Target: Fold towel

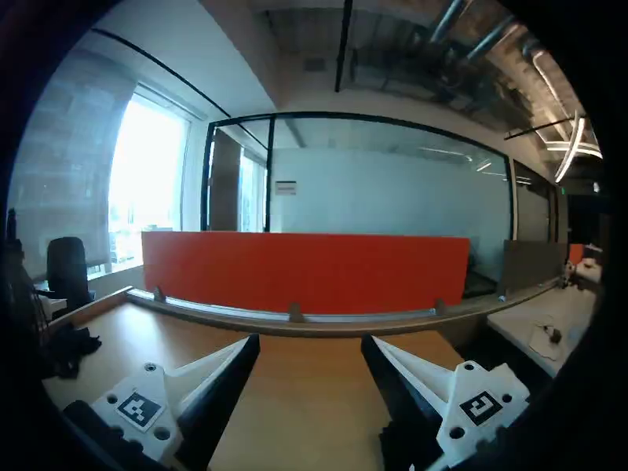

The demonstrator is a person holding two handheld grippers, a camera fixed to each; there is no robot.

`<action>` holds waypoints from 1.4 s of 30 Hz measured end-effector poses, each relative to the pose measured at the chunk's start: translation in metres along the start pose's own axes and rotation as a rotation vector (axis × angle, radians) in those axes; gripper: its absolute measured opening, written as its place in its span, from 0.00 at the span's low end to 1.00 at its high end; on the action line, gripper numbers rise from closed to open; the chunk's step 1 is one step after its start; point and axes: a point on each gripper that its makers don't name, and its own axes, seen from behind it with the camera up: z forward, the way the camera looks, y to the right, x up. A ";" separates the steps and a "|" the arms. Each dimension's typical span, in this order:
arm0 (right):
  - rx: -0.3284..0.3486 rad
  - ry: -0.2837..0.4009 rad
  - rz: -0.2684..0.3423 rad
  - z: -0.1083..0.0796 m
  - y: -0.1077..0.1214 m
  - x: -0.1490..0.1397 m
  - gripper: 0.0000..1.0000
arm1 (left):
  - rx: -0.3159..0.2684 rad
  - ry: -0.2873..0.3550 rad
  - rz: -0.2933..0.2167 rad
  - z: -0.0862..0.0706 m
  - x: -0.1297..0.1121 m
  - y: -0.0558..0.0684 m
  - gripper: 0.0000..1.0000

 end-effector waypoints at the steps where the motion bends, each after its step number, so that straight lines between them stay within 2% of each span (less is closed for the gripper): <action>1: 0.001 0.001 0.000 0.001 -0.002 0.000 1.00 | -0.003 0.003 0.000 0.000 0.001 0.000 0.94; 11: 0.004 0.000 0.004 0.000 -0.014 0.007 1.00 | -0.020 0.026 0.002 0.000 0.006 0.001 0.94; 20: 0.007 0.011 -0.002 -0.006 -0.026 0.009 1.00 | -0.024 0.053 -0.008 -0.003 0.004 -0.007 0.94; 29: -0.017 0.002 0.006 -0.010 -0.024 0.001 1.00 | -0.019 0.063 -0.014 -0.002 -0.009 -0.016 0.94; 42: -0.035 0.011 0.054 -0.015 -0.023 -0.005 1.00 | -0.021 0.104 0.034 0.002 -0.022 -0.016 0.94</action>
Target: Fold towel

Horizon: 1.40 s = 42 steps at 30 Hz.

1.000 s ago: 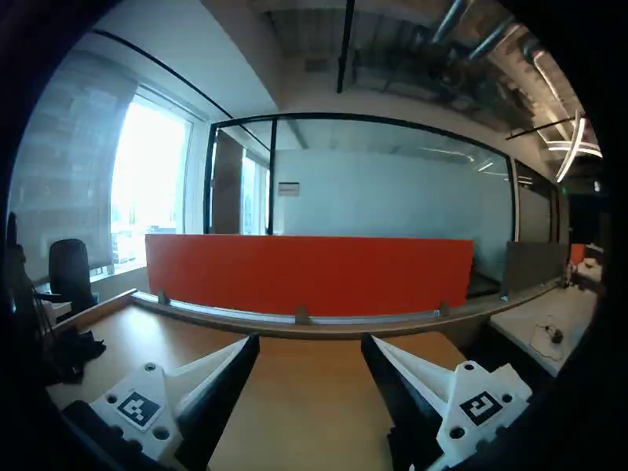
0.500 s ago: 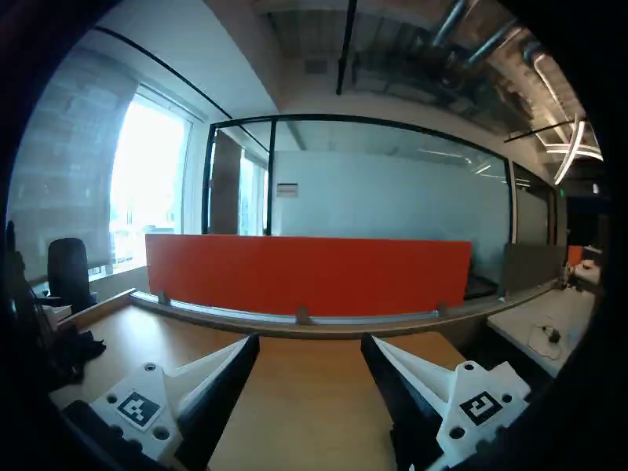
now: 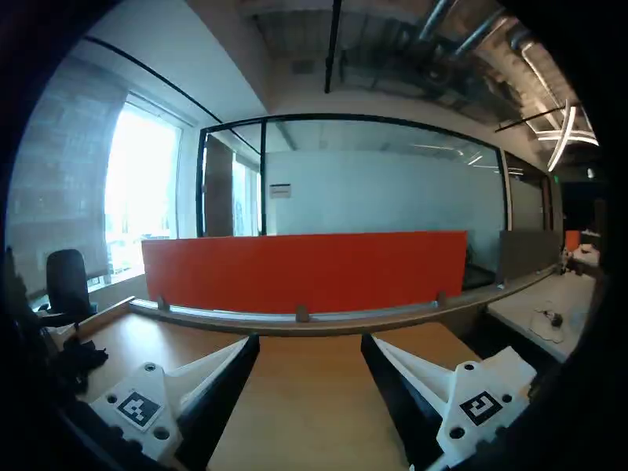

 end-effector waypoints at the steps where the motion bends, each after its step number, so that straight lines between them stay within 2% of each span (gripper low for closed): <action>1: -0.002 0.001 0.001 -0.001 0.001 -0.001 1.00 | 0.001 0.004 0.002 0.000 -0.001 0.000 0.94; 11: -0.011 0.002 -0.021 -0.007 0.006 -0.016 1.00 | 0.019 0.029 -0.002 0.001 -0.023 0.002 0.94; 20: -0.006 0.001 -0.049 -0.010 0.006 -0.024 1.00 | 0.041 0.051 0.029 0.003 -0.041 0.001 0.94; 32: -0.021 0.002 -0.033 -0.009 0.008 -0.043 1.00 | 0.048 0.074 0.021 0.005 -0.073 -0.010 0.94; 42: -0.034 0.012 -0.020 -0.010 0.006 -0.054 1.00 | 0.044 0.094 0.001 0.014 -0.097 -0.017 0.94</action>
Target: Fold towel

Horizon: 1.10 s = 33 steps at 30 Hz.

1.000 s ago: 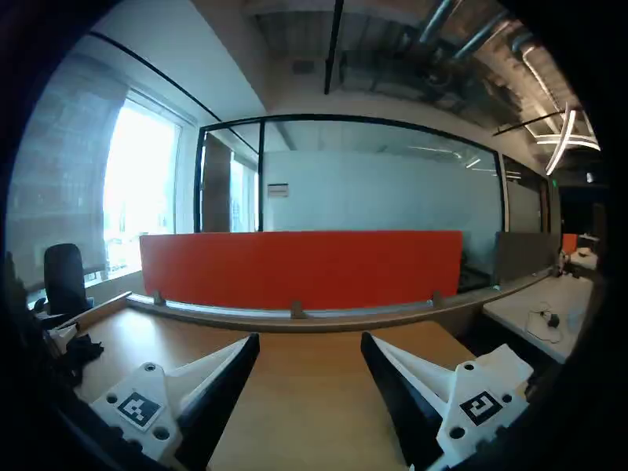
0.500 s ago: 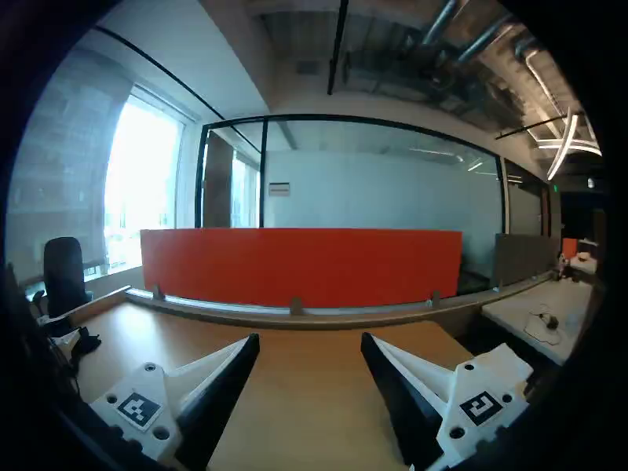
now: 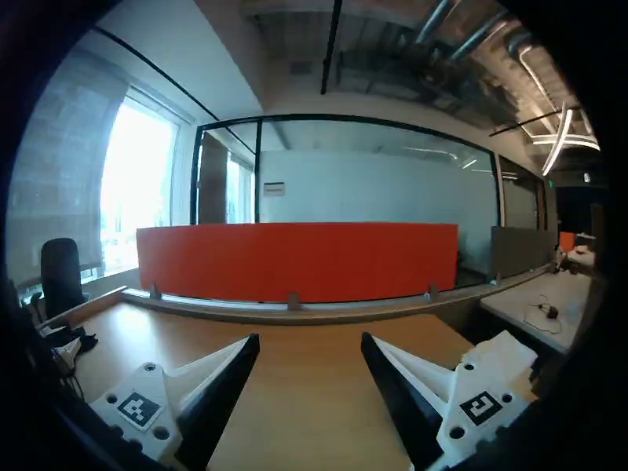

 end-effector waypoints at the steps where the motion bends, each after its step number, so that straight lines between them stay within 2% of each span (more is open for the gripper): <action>1: 0.000 0.000 0.000 0.000 0.000 -0.001 1.00 | 0.000 0.003 0.001 0.000 -0.002 0.000 0.94; 12: 0.001 0.007 -0.003 0.003 -0.002 -0.010 1.00 | 0.009 0.022 -0.007 0.001 -0.016 -0.006 0.94; 20: 0.002 0.016 -0.005 0.003 -0.002 -0.005 1.00 | 0.016 0.020 -0.015 0.002 -0.022 -0.010 0.94; 33: 0.003 0.015 -0.002 0.004 -0.001 -0.008 1.00 | 0.009 -0.006 0.013 0.006 -0.030 -0.005 0.94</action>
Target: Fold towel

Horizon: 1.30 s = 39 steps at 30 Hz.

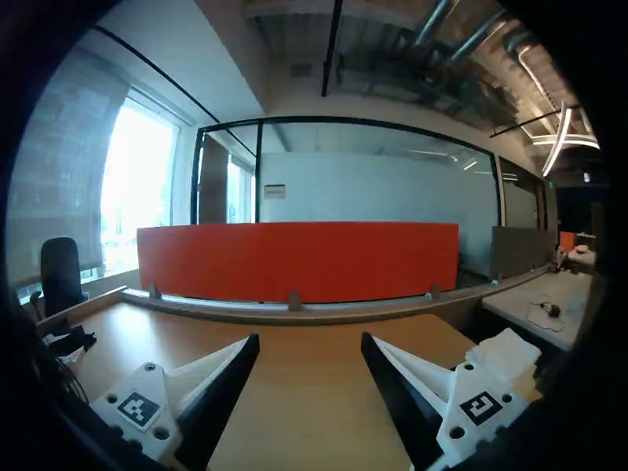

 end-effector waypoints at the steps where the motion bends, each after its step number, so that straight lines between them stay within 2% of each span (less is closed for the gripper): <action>1: 0.000 0.000 0.000 0.000 0.000 0.000 1.00 | 0.000 0.000 0.000 0.000 0.000 0.000 0.94; 14: 0.001 0.011 0.017 0.000 0.011 0.000 1.00 | -0.002 -0.002 0.004 0.000 -0.001 0.001 0.94; 21: 0.005 0.038 -0.001 0.005 0.016 -0.001 1.00 | -0.001 -0.002 0.005 0.000 -0.003 0.001 0.94; 29: 0.016 0.063 -0.022 0.018 0.022 -0.017 1.00 | -0.001 -0.002 0.005 0.000 -0.004 0.001 0.94; 39: 0.006 0.069 -0.019 0.025 0.031 -0.056 1.00 | -0.001 -0.001 0.005 0.001 -0.005 0.002 0.94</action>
